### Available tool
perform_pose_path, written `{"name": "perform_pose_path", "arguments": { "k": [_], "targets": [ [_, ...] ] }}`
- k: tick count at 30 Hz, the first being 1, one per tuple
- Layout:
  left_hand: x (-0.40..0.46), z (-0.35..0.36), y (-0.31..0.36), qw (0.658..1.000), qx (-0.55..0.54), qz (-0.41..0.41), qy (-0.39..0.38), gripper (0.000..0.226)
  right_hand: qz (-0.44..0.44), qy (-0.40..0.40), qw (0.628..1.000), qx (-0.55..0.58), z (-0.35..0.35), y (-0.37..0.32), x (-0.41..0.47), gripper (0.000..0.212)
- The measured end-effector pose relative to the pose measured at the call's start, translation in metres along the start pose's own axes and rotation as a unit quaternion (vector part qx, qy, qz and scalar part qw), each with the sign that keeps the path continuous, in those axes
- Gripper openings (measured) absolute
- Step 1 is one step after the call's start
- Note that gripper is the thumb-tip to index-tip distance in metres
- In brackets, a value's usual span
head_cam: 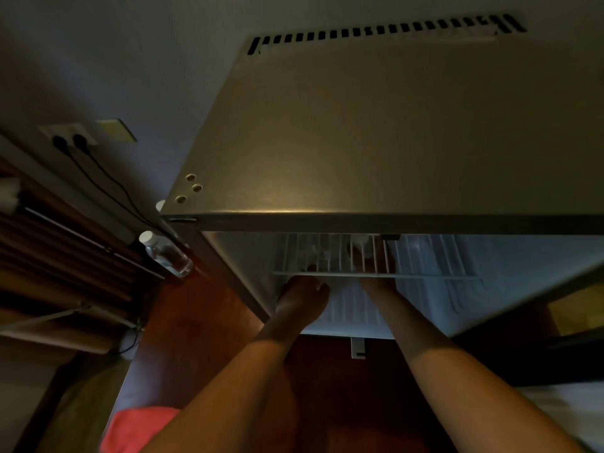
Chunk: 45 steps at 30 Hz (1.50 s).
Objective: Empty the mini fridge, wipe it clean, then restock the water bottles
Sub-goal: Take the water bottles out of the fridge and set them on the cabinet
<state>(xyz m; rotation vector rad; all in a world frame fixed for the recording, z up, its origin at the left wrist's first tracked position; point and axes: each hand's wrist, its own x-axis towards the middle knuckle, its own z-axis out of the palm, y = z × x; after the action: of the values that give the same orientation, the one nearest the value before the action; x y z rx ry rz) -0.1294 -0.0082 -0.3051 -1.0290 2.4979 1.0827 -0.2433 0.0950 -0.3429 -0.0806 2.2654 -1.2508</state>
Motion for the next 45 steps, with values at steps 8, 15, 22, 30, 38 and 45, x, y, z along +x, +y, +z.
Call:
{"name": "perform_pose_path", "arguments": {
  "k": [8,15,22,30,38,45],
  "targets": [
    [-0.018,-0.002,-0.009,0.997,-0.019,0.069,0.035,0.023,-0.139,0.089,0.986,0.021,-0.004,0.003,-0.029,0.038],
    [-0.044,-0.004,-0.039,0.994,-0.007,0.104,0.031,0.03,-0.098,0.106,0.988,0.055,0.016,0.026,-0.062,0.037],
    [-0.079,-0.016,-0.094,0.994,-0.022,0.102,0.019,0.027,-0.118,0.09,0.989,0.015,0.05,0.016,-0.125,0.029],
    [-0.112,-0.033,-0.146,0.992,-0.003,0.117,0.04,0.046,-0.193,0.038,0.98,0.016,0.101,-0.003,-0.194,0.02],
    [-0.144,-0.067,-0.212,0.99,-0.039,0.108,0.083,0.057,-0.231,-0.028,0.972,0.043,0.162,-0.023,-0.24,0.022],
    [-0.155,-0.091,-0.259,0.99,-0.052,0.08,0.107,0.05,-0.245,-0.088,0.965,0.019,0.211,-0.045,-0.255,0.019]
  ]
}}
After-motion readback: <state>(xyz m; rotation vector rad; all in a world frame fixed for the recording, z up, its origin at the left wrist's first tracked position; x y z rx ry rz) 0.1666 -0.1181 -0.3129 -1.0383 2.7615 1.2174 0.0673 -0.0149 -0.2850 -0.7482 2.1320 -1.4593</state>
